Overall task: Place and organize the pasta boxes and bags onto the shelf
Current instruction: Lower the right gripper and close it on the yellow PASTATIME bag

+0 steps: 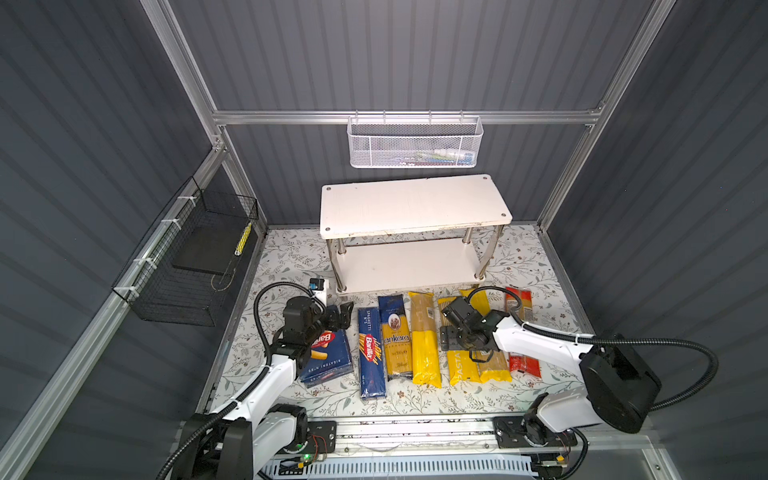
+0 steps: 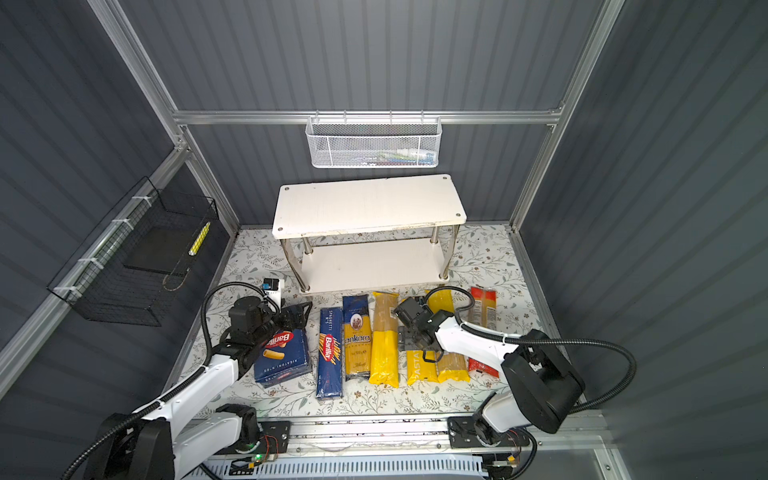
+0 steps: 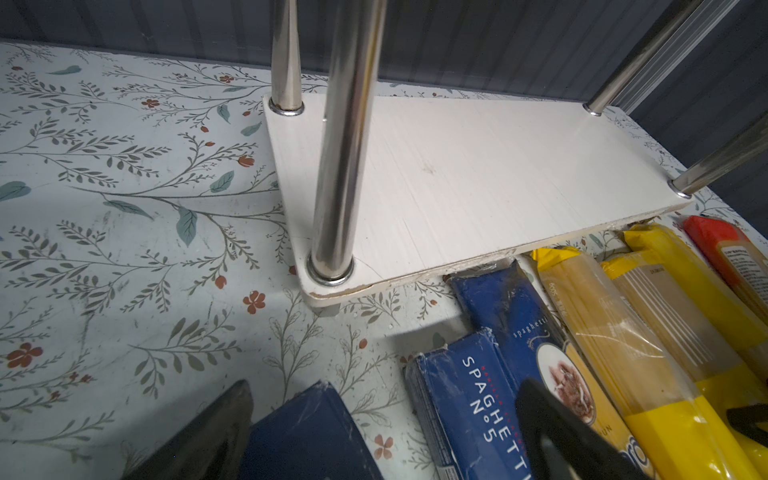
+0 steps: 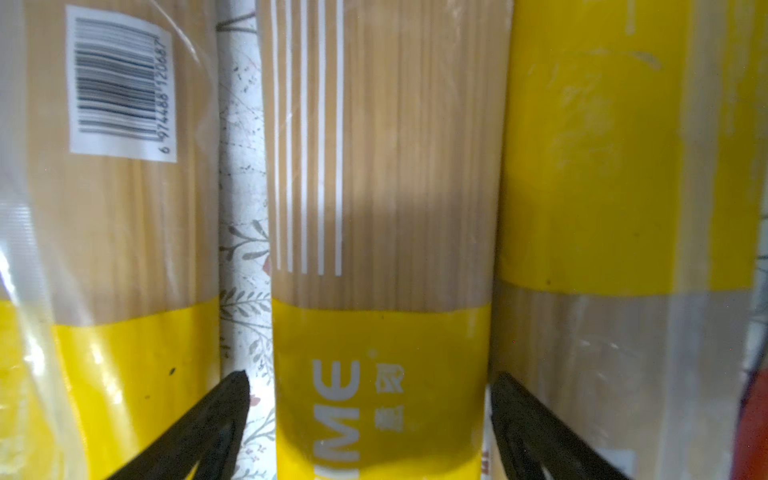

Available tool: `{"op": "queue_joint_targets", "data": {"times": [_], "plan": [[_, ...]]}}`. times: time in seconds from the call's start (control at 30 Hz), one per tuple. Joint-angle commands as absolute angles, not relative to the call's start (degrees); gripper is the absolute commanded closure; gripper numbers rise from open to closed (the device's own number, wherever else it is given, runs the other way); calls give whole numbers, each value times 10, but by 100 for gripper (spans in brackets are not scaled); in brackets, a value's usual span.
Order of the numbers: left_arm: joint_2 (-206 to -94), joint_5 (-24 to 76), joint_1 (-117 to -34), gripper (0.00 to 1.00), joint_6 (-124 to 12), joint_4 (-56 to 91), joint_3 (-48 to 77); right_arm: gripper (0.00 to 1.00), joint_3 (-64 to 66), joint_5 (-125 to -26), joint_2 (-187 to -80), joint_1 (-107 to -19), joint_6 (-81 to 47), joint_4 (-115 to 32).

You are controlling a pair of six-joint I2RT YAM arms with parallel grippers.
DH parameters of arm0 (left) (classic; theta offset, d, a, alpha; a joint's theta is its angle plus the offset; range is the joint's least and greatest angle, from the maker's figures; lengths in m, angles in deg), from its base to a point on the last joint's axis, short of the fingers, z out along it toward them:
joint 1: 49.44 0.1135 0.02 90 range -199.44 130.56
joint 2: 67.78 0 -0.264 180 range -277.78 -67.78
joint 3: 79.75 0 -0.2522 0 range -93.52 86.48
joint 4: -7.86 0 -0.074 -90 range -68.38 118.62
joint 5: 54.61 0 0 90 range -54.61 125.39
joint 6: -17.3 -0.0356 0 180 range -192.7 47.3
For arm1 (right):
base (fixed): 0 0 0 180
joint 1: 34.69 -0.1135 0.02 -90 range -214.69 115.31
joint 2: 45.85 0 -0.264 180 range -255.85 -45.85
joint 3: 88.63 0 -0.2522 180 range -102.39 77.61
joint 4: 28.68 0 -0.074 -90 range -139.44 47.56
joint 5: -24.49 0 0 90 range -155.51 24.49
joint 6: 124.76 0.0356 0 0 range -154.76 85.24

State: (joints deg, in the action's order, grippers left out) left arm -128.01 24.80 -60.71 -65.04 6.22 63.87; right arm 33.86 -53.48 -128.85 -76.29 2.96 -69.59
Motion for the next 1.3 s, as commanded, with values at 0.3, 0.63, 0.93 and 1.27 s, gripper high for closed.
{"op": "queue_joint_targets", "data": {"times": [0.3, 0.63, 0.93, 1.27], "plan": [[-1281, 241, -606, 1, -662, 69, 631, 8, 329, -515, -1318, -780, 51, -727], [-1278, 239, -606, 0, -663, 69, 633, 6, 329, -504, -1344, -779, 39, -736], [-1278, 241, -606, 0, -662, 69, 632, 6, 318, -495, -1362, -779, 38, -733], [-1280, 240, -606, 0, -663, 69, 632, 9, 320, -501, -1387, -779, 40, -711]]}}
